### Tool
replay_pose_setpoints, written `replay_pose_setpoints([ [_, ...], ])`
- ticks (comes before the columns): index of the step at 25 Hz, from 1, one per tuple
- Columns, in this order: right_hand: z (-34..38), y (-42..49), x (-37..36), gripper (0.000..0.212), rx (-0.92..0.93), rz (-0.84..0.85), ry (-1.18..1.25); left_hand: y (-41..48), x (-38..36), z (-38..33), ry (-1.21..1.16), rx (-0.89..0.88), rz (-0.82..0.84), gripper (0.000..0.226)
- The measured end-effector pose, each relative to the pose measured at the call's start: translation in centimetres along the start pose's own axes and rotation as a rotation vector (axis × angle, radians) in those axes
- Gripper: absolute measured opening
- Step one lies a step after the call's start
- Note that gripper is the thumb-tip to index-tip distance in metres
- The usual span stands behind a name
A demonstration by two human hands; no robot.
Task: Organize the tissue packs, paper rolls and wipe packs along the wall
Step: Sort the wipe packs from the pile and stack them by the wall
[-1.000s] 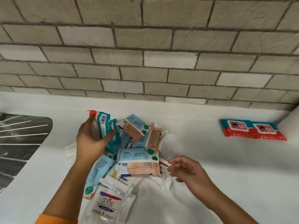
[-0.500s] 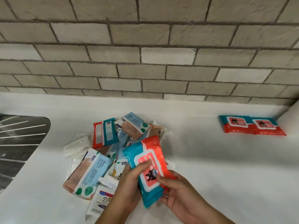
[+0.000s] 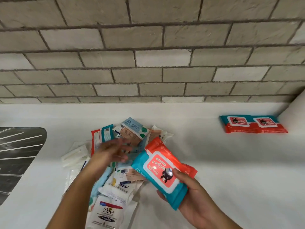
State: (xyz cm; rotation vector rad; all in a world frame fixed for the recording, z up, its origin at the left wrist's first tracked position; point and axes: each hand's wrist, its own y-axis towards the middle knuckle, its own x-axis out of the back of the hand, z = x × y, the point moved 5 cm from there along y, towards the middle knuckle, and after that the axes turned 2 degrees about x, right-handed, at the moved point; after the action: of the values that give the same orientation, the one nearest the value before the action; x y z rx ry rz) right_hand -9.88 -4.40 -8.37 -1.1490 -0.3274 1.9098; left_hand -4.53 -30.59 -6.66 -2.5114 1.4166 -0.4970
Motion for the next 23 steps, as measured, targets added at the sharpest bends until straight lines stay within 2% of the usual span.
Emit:
replay_pose_setpoints([
  [2, 0.3, -0.2, 0.6, 0.048, -0.026, -0.034, 0.035, 3.9, 3.9, 1.5, 0.199, 0.073, -0.264, 0.023],
  [3, 0.5, -0.2, 0.8, 0.047, -0.033, -0.047, 0.049, 5.8, 5.4, 2.5, 0.364, 0.136, -0.323, 0.029],
  [6, 0.9, -0.4, 1.1, 0.043, -0.035, -0.077, 0.062, 10.5, 8.1, 6.3, 0.851, 0.291, -0.289, 0.054],
  [8, 1.0, -0.4, 1.1, 0.045, -0.034, -0.084, 0.06, 12.5, 8.6, 8.2, 1.0, 0.364, -0.28, 0.072],
  [11, 1.1, -0.4, 1.3, 0.053, -0.039, -0.074, 0.058, 11.4, 6.6, 6.5, 0.988, 0.31, -0.335, 0.075],
  [14, 1.1, -0.1, 1.7, 0.053, -0.034, -0.07, 0.031, 10.2, 4.6, 4.2, 0.912, 0.225, -0.356, 0.054],
  [17, 1.4, 0.0, 1.9, 0.05, -0.021, -0.054, -0.011, 11.6, 5.0, 4.0, 0.91, 0.273, -0.33, 0.047],
  [19, 1.6, 0.1, 2.0, 0.051, -0.025, -0.053, -0.01, 12.6, 6.1, 4.5, 0.841, 0.356, -0.354, 0.063],
  [23, 1.5, 0.4, 2.3, 0.054, -0.054, -0.065, 0.026, 13.3, 7.9, 5.5, 0.793, 0.424, -0.465, 0.114],
])
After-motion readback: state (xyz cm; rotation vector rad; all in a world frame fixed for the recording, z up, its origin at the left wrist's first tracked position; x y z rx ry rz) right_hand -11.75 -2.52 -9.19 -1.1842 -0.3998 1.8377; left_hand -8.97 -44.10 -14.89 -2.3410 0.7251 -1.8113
